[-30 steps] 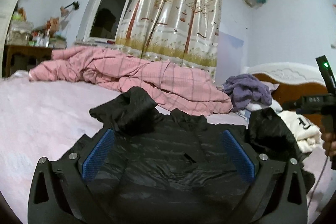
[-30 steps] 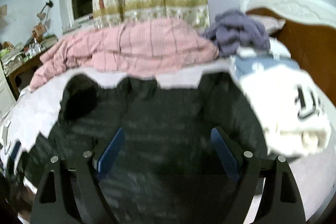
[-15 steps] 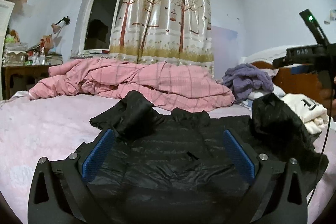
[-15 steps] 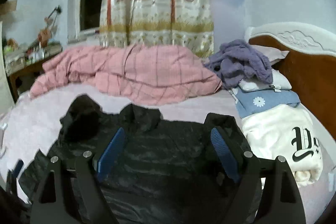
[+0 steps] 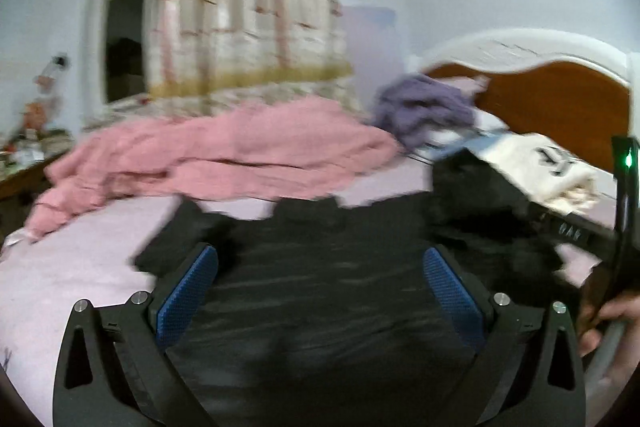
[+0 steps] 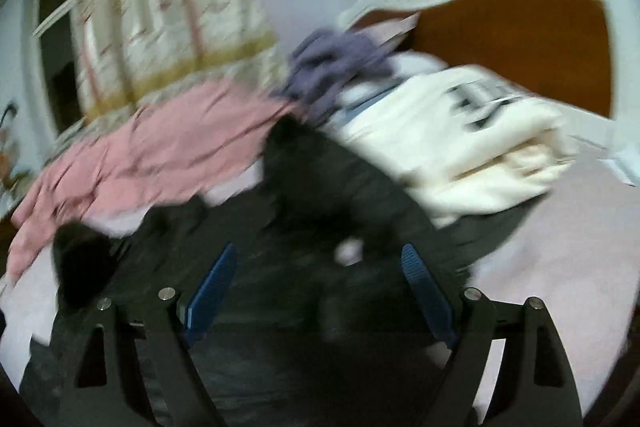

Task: Fold large clothes

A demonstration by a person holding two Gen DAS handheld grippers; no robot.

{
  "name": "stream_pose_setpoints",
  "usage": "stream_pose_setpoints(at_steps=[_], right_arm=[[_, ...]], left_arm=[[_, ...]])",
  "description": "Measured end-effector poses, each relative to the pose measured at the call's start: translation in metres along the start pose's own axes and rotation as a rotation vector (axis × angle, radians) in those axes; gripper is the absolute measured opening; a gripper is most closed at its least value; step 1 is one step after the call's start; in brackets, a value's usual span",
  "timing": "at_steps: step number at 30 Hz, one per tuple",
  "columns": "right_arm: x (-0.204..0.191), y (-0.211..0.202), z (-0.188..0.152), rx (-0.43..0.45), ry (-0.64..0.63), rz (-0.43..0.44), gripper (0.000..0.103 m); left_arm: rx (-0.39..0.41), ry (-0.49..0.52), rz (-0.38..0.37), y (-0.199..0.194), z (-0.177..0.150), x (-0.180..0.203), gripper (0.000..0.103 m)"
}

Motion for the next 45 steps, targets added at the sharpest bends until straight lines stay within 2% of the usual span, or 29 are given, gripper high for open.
stream_pose_setpoints(at_steps=[3, 5, 6, 9, 11, 13, 15, 17, 19, 21, 25, 29, 31, 32, 33, 34, 35, 36, 38, 40, 42, 45], right_arm=[[0.042, 0.002, -0.002, -0.029, 0.064, 0.035, 0.086], [0.066, 0.007, 0.001, -0.043, 0.074, 0.004, 0.086], [0.083, 0.010, 0.005, -0.048, 0.093, -0.027, 0.086], [0.145, 0.015, -0.003, -0.136, 0.276, -0.120, 0.085], [0.174, 0.018, -0.011, -0.170, 0.388, -0.081, 0.085], [0.200, 0.027, -0.012, -0.199, 0.437, -0.098, 0.085], [0.214, 0.026, -0.012, -0.192, 0.462, -0.107, 0.085], [0.228, 0.026, -0.014, -0.185, 0.499, -0.115, 0.085], [0.235, 0.026, -0.017, -0.185, 0.533, -0.102, 0.085], [0.237, 0.028, -0.018, -0.191, 0.545, -0.092, 0.085], [0.225, 0.038, -0.024, -0.222, 0.532, -0.082, 0.085], [0.224, 0.036, -0.032, -0.207, 0.595, -0.095, 0.084], [0.218, 0.034, -0.032, -0.195, 0.595, -0.085, 0.083], [0.215, 0.034, -0.030, -0.191, 0.578, -0.093, 0.082], [0.213, 0.034, -0.029, -0.187, 0.560, -0.102, 0.081], [0.212, 0.035, -0.028, -0.184, 0.547, -0.109, 0.080], [0.211, 0.035, -0.027, -0.184, 0.549, -0.106, 0.078], [0.211, 0.035, -0.028, -0.183, 0.559, -0.099, 0.078], [0.207, 0.036, -0.028, -0.190, 0.564, -0.060, 0.077], [0.203, 0.035, -0.026, -0.187, 0.535, -0.055, 0.077], [0.200, 0.034, -0.024, -0.179, 0.518, -0.058, 0.077], [0.192, 0.034, -0.022, -0.179, 0.519, -0.032, 0.077]], left_arm=[[-0.007, 0.076, -0.028, 0.015, 0.019, 0.051, 0.102], [0.023, 0.159, 0.036, 0.025, 0.030, 0.085, 0.102], [0.040, 0.194, 0.038, 0.030, 0.033, 0.102, 0.102], [0.015, 0.268, -0.023, 0.054, 0.032, 0.153, 0.101], [-0.013, 0.311, -0.061, 0.071, 0.028, 0.178, 0.100], [-0.052, 0.354, -0.099, 0.087, 0.020, 0.204, 0.100], [-0.111, 0.343, -0.203, 0.099, 0.012, 0.226, 0.100], [-0.143, 0.321, -0.274, 0.105, 0.006, 0.242, 0.100], [-0.151, 0.361, -0.323, 0.111, 0.001, 0.264, 0.100], [-0.219, 0.402, -0.394, 0.120, -0.010, 0.285, 0.100], [-0.332, 0.389, -0.436, 0.146, -0.027, 0.311, 0.100], [-0.421, 0.330, -0.410, 0.175, -0.038, 0.316, 0.100], [-0.451, 0.271, -0.404, 0.183, -0.038, 0.312, 0.096], [-0.459, 0.250, -0.395, 0.186, -0.037, 0.308, 0.085], [-0.467, 0.235, -0.388, 0.189, -0.036, 0.305, 0.063], [-0.480, 0.224, -0.387, 0.191, -0.036, 0.301, 0.052], [-0.495, 0.215, -0.385, 0.193, -0.035, 0.297, 0.029], [-0.499, 0.201, -0.380, 0.194, -0.033, 0.291, 0.015], [-0.452, 0.141, -0.369, 0.186, -0.019, 0.271, 0.008], [-0.348, 0.094, -0.352, 0.168, 0.007, 0.242, 0.007], [-0.233, 0.060, -0.298, 0.146, 0.034, 0.208, 0.007], [-0.127, -0.037, -0.194, 0.121, 0.069, 0.147, 0.007]])
Point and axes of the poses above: each gripper's, at about its wrist camera, not at the fingertips, and y roughly the way its jaws point, x to its right, z to its top, the point moved 6 cm from there along y, roughly the way its jaws point, and after that the axes turned 3 degrees about -z, right-handed, at the moved point
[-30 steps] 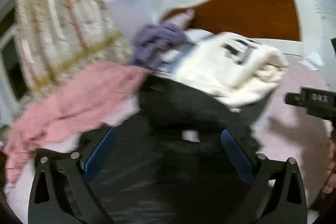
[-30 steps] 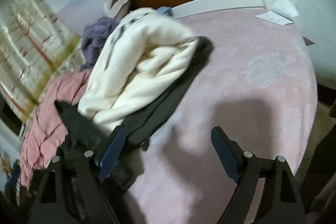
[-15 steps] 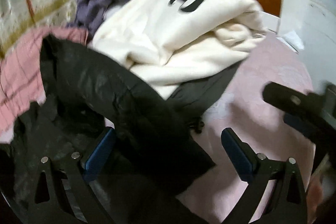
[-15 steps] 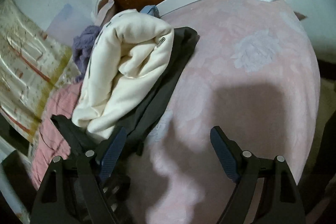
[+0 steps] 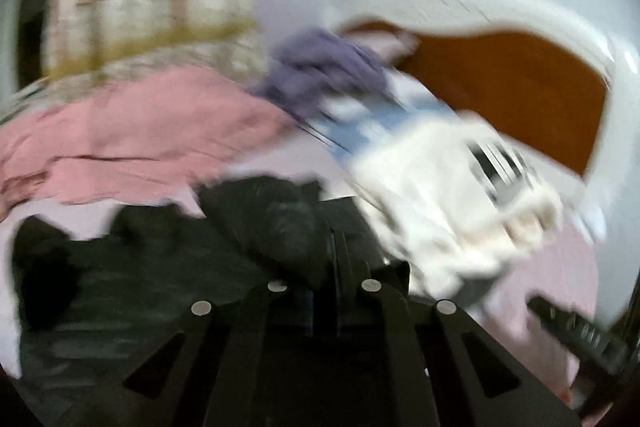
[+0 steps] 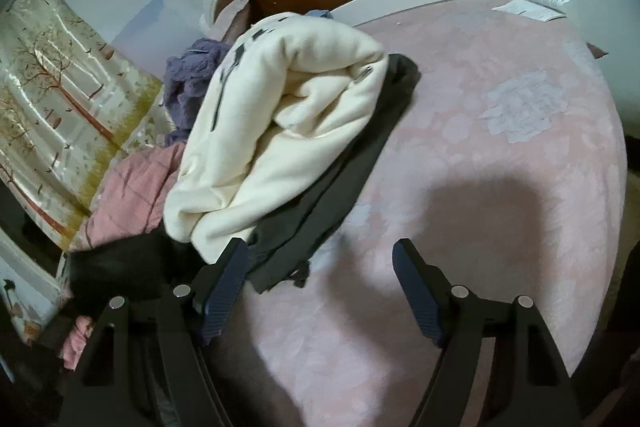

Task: Fold large clothes

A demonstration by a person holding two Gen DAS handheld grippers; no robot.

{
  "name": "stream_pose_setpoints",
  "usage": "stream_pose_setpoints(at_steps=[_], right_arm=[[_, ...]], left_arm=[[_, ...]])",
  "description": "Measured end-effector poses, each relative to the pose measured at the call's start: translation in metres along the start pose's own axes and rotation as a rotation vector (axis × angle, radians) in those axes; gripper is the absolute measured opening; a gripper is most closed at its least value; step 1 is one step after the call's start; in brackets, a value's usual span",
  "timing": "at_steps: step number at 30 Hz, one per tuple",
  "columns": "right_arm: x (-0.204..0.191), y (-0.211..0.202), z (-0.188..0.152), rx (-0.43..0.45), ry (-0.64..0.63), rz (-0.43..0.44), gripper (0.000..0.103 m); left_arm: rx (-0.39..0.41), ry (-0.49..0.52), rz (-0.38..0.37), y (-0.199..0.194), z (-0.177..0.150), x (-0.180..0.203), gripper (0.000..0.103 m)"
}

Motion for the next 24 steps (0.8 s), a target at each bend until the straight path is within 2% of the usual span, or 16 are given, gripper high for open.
stream_pose_setpoints(at_steps=[2, 6, 9, 13, 14, 16, 17, 18, 20, 21, 23, 24], right_arm=[[-0.006, -0.001, -0.002, 0.003, -0.024, 0.000, 0.077], [-0.021, -0.006, -0.004, 0.022, -0.084, 0.009, 0.077], [-0.031, -0.008, -0.007, 0.024, -0.126, 0.020, 0.077], [-0.036, -0.008, -0.011, 0.013, -0.138, 0.029, 0.077], [-0.037, -0.008, -0.012, 0.012, -0.142, 0.031, 0.077], [-0.041, -0.008, -0.014, 0.014, -0.165, 0.025, 0.077], [-0.043, -0.008, -0.015, 0.014, -0.173, 0.023, 0.077], [-0.044, -0.008, -0.016, 0.015, -0.184, 0.020, 0.077], [-0.048, -0.009, -0.018, 0.017, -0.202, 0.013, 0.077], [-0.048, -0.009, -0.019, 0.020, -0.210, 0.005, 0.077], [-0.048, -0.008, -0.019, 0.021, -0.215, -0.003, 0.077], [-0.046, -0.009, -0.019, 0.019, -0.213, -0.004, 0.077]], left_arm=[[0.054, -0.081, 0.049, -0.025, 0.013, -0.043, 0.007], [0.058, -0.173, 0.152, -0.044, 0.014, -0.118, 0.007], [0.040, -0.210, 0.234, -0.053, -0.006, -0.159, 0.011], [-0.039, -0.237, 0.305, -0.048, -0.040, -0.197, 0.017], [-0.051, -0.242, 0.312, -0.048, -0.048, -0.204, 0.022], [-0.057, -0.257, 0.329, -0.052, -0.061, -0.215, 0.044], [-0.052, -0.268, 0.351, -0.054, -0.066, -0.221, 0.062], [-0.042, -0.275, 0.394, -0.057, -0.071, -0.228, 0.073], [-0.028, -0.272, 0.484, -0.063, -0.080, -0.239, 0.076], [-0.029, -0.273, 0.502, -0.064, -0.085, -0.246, 0.076], [-0.044, -0.280, 0.488, -0.063, -0.093, -0.257, 0.076], [-0.060, -0.281, 0.474, -0.061, -0.096, -0.261, 0.080]])
Point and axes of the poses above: each gripper's, at about its wrist camera, not at the fingertips, and y roughly the way its jaws point, x to its right, z to its top, the point moved 6 cm from there along y, roughly the way its jaws point, and after that the axes turned 3 degrees about -z, right-handed, at the moved point
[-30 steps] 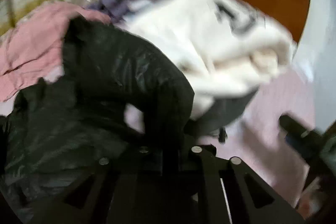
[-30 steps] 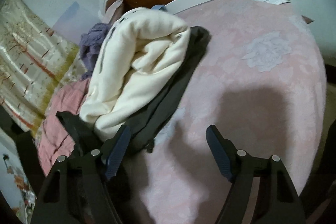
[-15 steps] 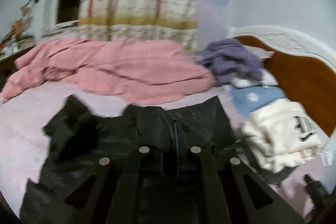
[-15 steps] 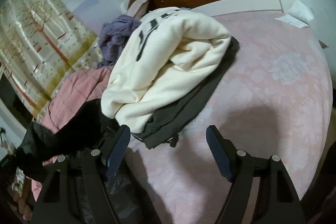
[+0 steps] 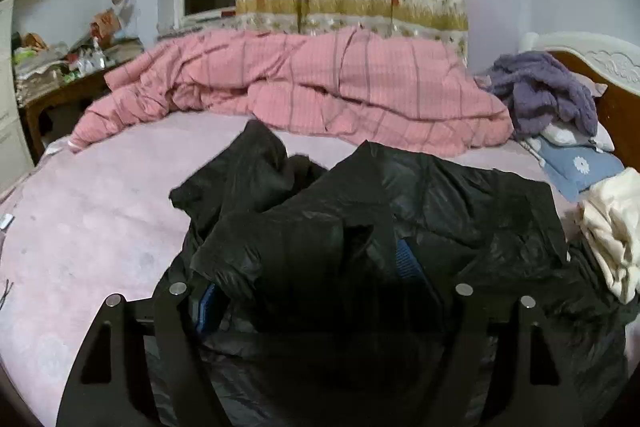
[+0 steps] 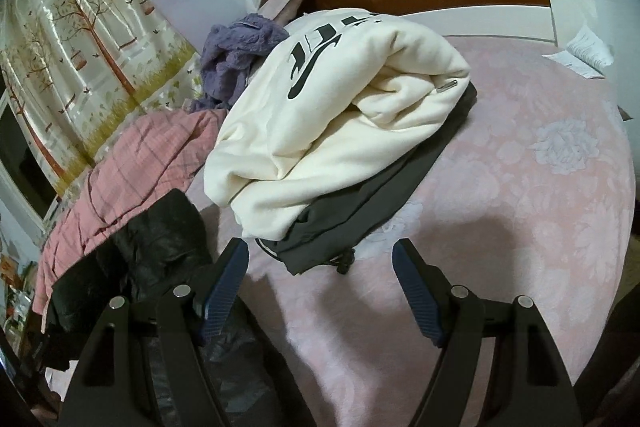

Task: Fold large clothes

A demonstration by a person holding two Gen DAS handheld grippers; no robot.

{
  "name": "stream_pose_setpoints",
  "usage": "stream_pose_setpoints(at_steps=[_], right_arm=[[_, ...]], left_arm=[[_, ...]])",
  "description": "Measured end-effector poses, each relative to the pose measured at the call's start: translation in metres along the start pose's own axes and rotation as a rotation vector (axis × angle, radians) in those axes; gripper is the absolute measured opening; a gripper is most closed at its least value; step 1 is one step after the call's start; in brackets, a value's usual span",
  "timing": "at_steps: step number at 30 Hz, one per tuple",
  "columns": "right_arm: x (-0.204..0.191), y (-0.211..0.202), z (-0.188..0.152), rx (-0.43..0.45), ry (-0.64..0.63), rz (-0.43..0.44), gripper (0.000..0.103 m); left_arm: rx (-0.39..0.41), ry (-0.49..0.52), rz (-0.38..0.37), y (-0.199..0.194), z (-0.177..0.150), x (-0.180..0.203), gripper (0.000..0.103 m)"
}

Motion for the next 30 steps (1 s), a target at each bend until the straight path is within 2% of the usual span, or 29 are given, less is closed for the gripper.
stream_pose_setpoints(at_steps=[2, 3, 6, 8, 11, 13, 14, 18, 21, 24, 25, 27, 30], right_arm=[[0.002, 0.000, 0.000, -0.007, 0.006, 0.003, 0.077], [0.002, 0.001, -0.001, -0.009, 0.006, 0.003, 0.077], [-0.004, 0.000, -0.002, -0.006, -0.013, 0.002, 0.077], [-0.011, -0.001, -0.003, 0.000, -0.034, 0.004, 0.077], [-0.023, -0.004, -0.002, 0.016, -0.080, 0.020, 0.077], [-0.039, -0.006, -0.001, 0.015, -0.109, 0.064, 0.077], [-0.049, -0.006, 0.000, 0.008, -0.120, 0.094, 0.077], [-0.118, -0.003, 0.006, -0.043, -0.220, 0.319, 0.072], [-0.154, -0.001, 0.004, -0.081, -0.272, 0.390, 0.066], [-0.195, 0.008, -0.002, -0.159, -0.351, 0.446, 0.064], [-0.215, 0.014, -0.006, -0.193, -0.419, 0.470, 0.064], [-0.240, 0.027, -0.014, -0.217, -0.507, 0.452, 0.063], [-0.272, 0.056, -0.029, -0.250, -0.611, 0.396, 0.058]], left_arm=[[-0.056, 0.024, -0.040, 0.009, -0.007, -0.003, 0.085], [-0.066, 0.035, -0.037, 0.010, -0.010, -0.004, 0.085], [-0.060, 0.075, -0.012, 0.009, -0.017, -0.006, 0.090], [-0.048, 0.092, -0.004, 0.011, -0.020, -0.008, 0.100], [-0.046, 0.096, 0.000, 0.013, -0.025, -0.014, 0.100], [-0.043, 0.085, -0.005, 0.013, -0.026, -0.018, 0.100], [-0.038, 0.074, -0.009, 0.011, -0.026, -0.021, 0.100], [0.002, 0.037, -0.028, -0.005, -0.018, -0.032, 0.100], [0.063, 0.050, -0.023, -0.022, -0.002, -0.037, 0.100], [0.103, 0.078, 0.040, -0.027, 0.013, -0.042, 0.100], [0.111, 0.074, 0.067, -0.026, 0.018, -0.046, 0.100], [0.109, 0.044, 0.084, -0.018, 0.021, -0.054, 0.100], [0.067, -0.012, 0.027, 0.005, 0.023, -0.062, 0.100]])
Point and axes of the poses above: each gripper's, at about its wrist camera, not at the fingertips, and y roughly the way its jaws point, x to its right, z to its top, the point moved 6 cm from there along y, roughly the way its jaws point, and after that the axes turned 3 degrees about -z, right-handed, at the moved point
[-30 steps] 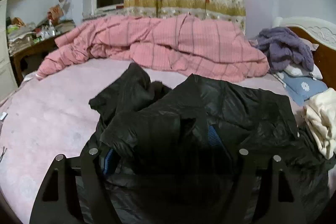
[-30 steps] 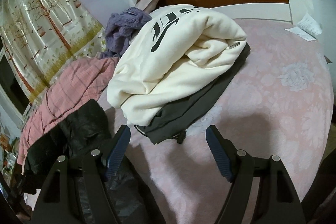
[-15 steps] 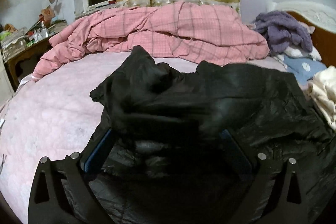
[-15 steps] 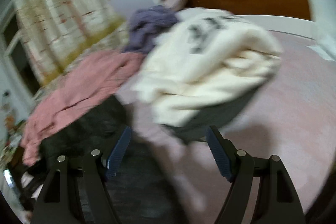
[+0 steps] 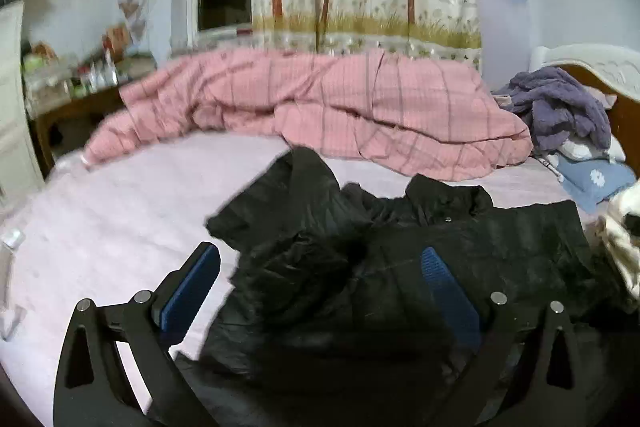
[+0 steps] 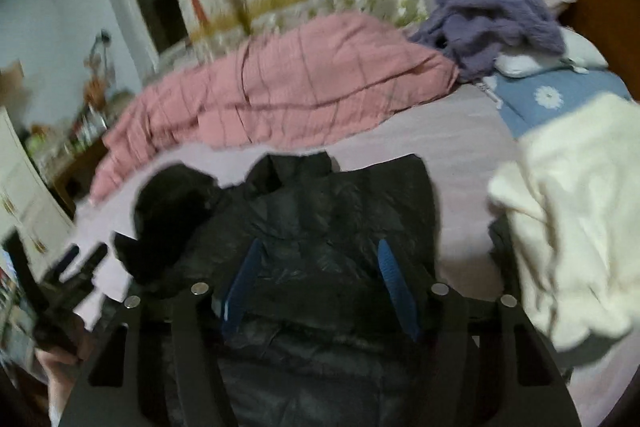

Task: Fold large clothes

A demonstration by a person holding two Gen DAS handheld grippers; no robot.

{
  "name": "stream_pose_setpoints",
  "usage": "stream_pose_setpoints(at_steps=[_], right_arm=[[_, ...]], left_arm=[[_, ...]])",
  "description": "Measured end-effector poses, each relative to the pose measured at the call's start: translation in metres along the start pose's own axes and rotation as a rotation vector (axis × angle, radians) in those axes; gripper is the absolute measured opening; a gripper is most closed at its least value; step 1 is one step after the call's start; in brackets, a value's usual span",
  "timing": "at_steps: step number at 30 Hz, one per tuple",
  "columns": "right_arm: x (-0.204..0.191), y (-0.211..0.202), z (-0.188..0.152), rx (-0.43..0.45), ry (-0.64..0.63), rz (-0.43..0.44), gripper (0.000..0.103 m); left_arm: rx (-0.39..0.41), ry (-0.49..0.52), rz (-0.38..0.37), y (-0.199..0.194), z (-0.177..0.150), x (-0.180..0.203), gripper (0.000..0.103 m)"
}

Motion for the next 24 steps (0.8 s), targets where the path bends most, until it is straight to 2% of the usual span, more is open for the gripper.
stream_pose_setpoints(at_steps=[3, 5, 9, 11, 12, 14, 16, 17, 20, 22, 24], right_arm=[[-0.004, 0.043, 0.001, -0.060, 0.020, 0.075, 0.053], [-0.005, 0.077, -0.008, -0.097, 0.023, 0.132, 0.040], [0.013, 0.136, -0.039, -0.225, -0.019, -0.041, 0.027], [0.024, 0.152, -0.051, -0.290, -0.036, -0.081, 0.022], [0.030, 0.155, -0.053, -0.301, -0.031, -0.097, 0.020], [0.047, 0.154, -0.049, -0.286, -0.018, -0.167, 0.008], [0.078, 0.148, -0.041, -0.249, 0.009, -0.359, 0.007], [0.083, 0.145, -0.039, -0.238, 0.018, -0.394, 0.007], [0.093, 0.143, -0.039, -0.239, 0.037, -0.359, 0.007], [0.091, 0.135, -0.038, -0.225, 0.020, -0.367, 0.007], [0.087, 0.123, -0.037, -0.204, 0.014, -0.347, 0.007]], left_arm=[[-0.091, -0.038, -0.038, 0.031, -0.007, -0.007, 0.094], [-0.147, -0.054, -0.044, 0.045, -0.015, -0.012, 0.091], [-0.157, -0.140, -0.097, 0.063, -0.031, -0.026, 0.091], [-0.206, -0.164, -0.066, 0.075, -0.040, -0.033, 0.087], [-0.232, -0.164, -0.076, 0.079, -0.042, -0.033, 0.085], [-0.238, -0.123, -0.065, 0.077, -0.041, -0.031, 0.085], [-0.214, -0.066, -0.051, 0.070, -0.040, -0.027, 0.085], [-0.216, -0.053, -0.065, 0.069, -0.041, -0.025, 0.085], [-0.244, -0.030, -0.057, 0.075, -0.047, -0.022, 0.084], [-0.268, -0.034, -0.041, 0.084, -0.051, -0.025, 0.073], [-0.325, -0.052, -0.053, 0.098, -0.057, -0.027, 0.042]])
Point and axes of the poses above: each gripper's, at about its wrist camera, not at the fingertips, and y roughly the way its jaws point, x to its right, z to its top, the point moved 6 cm from there along y, roughly the way its jaws point, and after that the axes turned 3 degrees about -z, right-handed, at the moved point
